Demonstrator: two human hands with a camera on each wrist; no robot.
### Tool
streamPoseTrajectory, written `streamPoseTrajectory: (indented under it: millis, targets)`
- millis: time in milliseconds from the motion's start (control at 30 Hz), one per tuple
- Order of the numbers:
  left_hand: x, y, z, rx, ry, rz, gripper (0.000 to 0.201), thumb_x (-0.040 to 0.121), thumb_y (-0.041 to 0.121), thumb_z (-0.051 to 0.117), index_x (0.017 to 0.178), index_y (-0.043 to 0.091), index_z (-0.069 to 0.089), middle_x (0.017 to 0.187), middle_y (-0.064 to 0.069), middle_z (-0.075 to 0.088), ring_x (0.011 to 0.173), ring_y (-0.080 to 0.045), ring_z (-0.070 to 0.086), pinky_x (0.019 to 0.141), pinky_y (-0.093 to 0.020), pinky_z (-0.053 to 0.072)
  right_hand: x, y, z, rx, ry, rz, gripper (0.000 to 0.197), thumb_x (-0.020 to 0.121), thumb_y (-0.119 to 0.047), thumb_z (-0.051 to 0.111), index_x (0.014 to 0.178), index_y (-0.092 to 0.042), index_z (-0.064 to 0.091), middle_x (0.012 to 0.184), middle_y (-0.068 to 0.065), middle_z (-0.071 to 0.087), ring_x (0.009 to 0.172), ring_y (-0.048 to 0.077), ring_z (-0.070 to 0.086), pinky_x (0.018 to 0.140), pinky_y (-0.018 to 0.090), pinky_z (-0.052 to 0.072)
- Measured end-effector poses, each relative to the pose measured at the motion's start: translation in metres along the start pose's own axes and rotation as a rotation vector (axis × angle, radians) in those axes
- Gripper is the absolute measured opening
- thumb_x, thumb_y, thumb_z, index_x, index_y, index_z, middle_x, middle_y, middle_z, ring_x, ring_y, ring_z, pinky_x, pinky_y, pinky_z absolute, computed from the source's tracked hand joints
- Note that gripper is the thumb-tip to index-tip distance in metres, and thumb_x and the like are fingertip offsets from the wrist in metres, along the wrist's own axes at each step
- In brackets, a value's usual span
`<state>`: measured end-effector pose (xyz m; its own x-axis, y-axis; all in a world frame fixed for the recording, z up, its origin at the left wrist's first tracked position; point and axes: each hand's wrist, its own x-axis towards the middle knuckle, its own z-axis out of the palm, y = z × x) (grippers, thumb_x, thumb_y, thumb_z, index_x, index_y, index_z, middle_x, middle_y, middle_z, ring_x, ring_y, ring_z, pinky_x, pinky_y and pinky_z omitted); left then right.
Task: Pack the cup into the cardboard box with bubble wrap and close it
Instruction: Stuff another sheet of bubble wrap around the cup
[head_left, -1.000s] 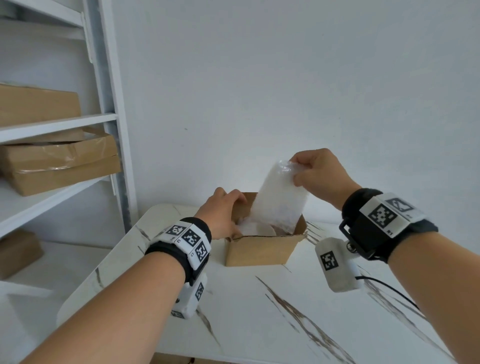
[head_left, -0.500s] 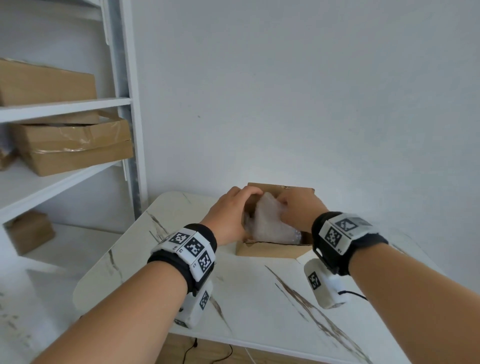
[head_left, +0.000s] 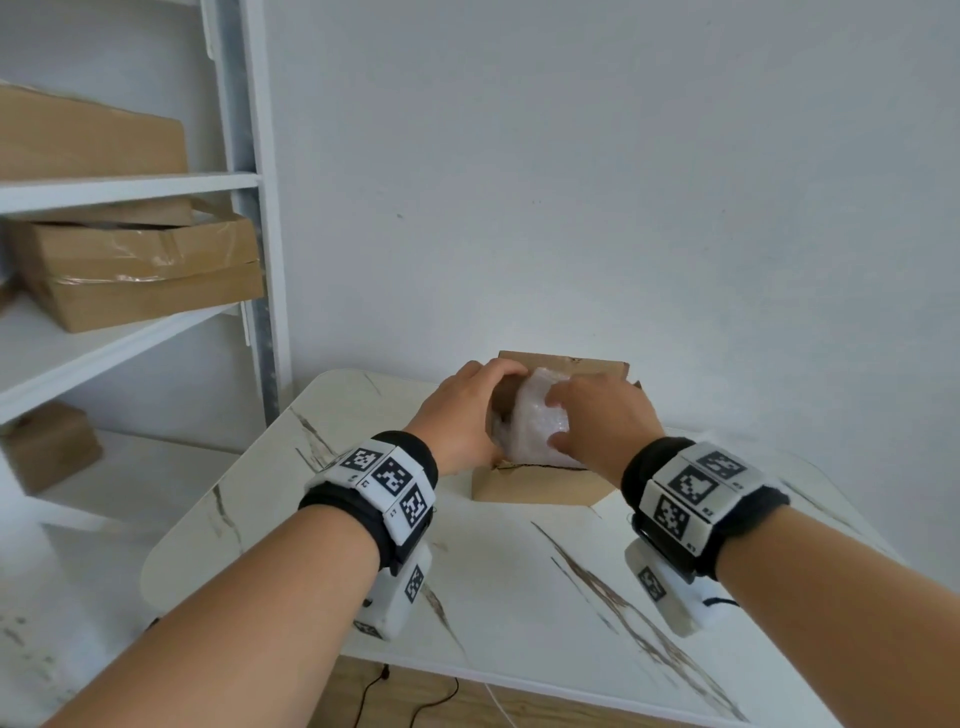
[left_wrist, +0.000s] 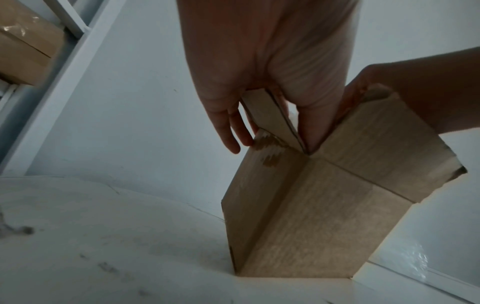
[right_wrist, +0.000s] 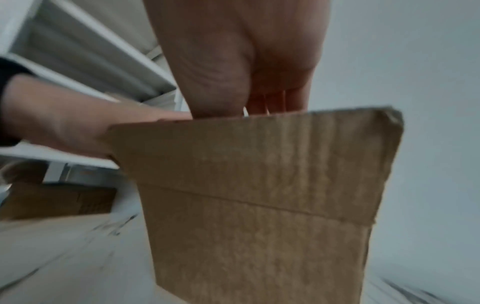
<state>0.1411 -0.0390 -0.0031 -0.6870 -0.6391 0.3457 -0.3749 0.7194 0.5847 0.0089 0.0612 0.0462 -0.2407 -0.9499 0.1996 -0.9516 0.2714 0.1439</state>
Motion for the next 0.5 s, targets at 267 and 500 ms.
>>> streamPoseTrajectory:
  millis: [267,500]
  targets:
    - [-0.003,0.000,0.003,0.005,0.006,-0.009,0.083,0.064,0.020,0.080,0.134,0.036,0.038,0.126,0.000,0.046,0.115,-0.019,0.050,0.095,-0.029,0.045,0.013,-0.007,0.011,-0.179,-0.288,-0.049,0.031,0.088,-0.014,0.057,0.118,-0.008,0.059,0.116,0.007,0.066,0.108,0.025,0.062,0.087,0.030,0.048]
    - [-0.005,-0.001,0.004,-0.024,0.010,0.000,0.078,0.066,0.016,0.079,0.133,0.035,0.042,0.125,0.000,0.046,0.116,-0.020,0.050,0.097,-0.033,0.046,0.017,0.000,0.005,-0.024,-0.369,-0.080,0.045,0.089,-0.020,0.059,0.131,-0.008,0.049,0.126,0.014,0.057,0.115,0.031,0.056,0.092,0.035,0.045]
